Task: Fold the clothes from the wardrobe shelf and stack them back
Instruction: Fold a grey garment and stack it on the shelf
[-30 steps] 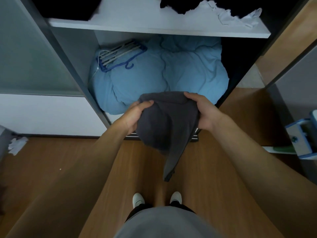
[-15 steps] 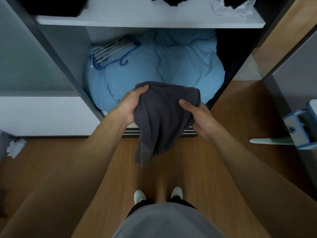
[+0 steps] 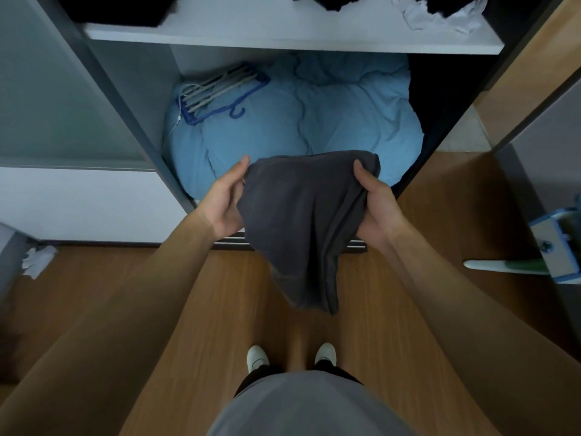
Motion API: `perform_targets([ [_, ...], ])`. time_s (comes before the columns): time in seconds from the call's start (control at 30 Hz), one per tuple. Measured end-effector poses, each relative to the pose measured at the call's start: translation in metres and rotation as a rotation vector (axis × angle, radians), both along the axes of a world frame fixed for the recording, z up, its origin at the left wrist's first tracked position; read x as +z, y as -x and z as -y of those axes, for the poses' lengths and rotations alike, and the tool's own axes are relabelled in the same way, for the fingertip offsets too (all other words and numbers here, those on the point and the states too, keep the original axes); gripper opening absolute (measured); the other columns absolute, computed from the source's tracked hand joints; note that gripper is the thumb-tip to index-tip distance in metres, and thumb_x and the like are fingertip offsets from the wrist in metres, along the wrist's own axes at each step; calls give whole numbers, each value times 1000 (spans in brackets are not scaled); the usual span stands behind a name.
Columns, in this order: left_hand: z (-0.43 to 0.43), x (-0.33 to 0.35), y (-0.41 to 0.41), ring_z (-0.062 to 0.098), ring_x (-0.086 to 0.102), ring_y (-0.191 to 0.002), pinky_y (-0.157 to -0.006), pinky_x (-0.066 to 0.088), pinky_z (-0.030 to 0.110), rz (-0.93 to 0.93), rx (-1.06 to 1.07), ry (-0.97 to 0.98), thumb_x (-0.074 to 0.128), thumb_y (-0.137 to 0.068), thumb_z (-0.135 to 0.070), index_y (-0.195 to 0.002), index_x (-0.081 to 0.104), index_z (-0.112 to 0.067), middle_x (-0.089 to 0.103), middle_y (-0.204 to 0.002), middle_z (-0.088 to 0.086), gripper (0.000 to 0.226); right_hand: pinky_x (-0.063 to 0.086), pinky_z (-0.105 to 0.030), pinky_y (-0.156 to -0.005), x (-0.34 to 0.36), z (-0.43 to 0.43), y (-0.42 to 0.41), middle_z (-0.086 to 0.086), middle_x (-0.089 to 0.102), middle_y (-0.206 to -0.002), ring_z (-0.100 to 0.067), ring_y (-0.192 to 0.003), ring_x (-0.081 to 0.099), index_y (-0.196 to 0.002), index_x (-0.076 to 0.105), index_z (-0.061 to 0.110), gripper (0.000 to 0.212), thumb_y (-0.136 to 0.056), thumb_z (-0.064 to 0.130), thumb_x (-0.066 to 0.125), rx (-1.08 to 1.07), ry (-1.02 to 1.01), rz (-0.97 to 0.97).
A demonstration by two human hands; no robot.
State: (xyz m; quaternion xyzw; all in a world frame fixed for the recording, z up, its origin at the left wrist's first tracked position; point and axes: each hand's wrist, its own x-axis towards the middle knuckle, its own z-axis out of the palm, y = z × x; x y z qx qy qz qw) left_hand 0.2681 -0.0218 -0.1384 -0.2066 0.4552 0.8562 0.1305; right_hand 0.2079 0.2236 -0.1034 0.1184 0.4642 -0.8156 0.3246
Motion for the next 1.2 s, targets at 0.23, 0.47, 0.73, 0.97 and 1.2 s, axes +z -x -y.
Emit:
perform_targets([
  [0.23, -37, -2, 2, 18, 72, -104, -75, 59, 27, -48, -39, 170, 80, -79, -27, -122, 60, -22, 76, -110, 0, 48, 48, -48, -104, 3, -10, 9, -16, 64, -133, -34, -122, 62, -136, 57, 7, 56, -95, 46, 56, -43, 156, -45],
  [0.47, -57, 16, 22, 25, 71, -105, -82, 58, 34, -17, 119, 109, 74, -86, -28, -130, 61, -10, 74, -115, 13, 50, 57, -39, -86, -16, -28, 0, -8, 71, -123, -26, -112, 69, -129, 62, 13, 48, -93, 45, 62, -22, -19, -51],
  [0.73, -39, 28, 21, 22, 76, -81, -61, 59, 28, 117, 135, 159, 69, -91, -36, -109, 73, -8, 78, -95, 10, 34, 54, -41, -99, -20, -10, -12, -5, 73, -118, -23, -111, 68, -124, 64, 12, 31, -93, 15, 68, -10, -169, -153],
  [0.97, -15, 10, 4, 17, 73, -81, -72, 56, 27, 58, 151, 0, 56, -96, -38, -87, 82, -15, 77, -91, 5, 37, 62, -35, -78, -9, 2, -14, -8, 76, -110, -22, -100, 73, -120, 66, 9, 26, -95, 15, 64, -35, -50, -17],
  [1.2, -14, -2, -7, 17, 72, -92, -82, 55, 31, 204, 77, 200, 64, -94, -33, -106, 71, -20, 78, -101, 0, 19, 56, -39, -90, -10, -4, -14, -10, 73, -117, -24, -106, 71, -125, 64, 5, 33, -95, 19, 63, 5, -58, 7],
])
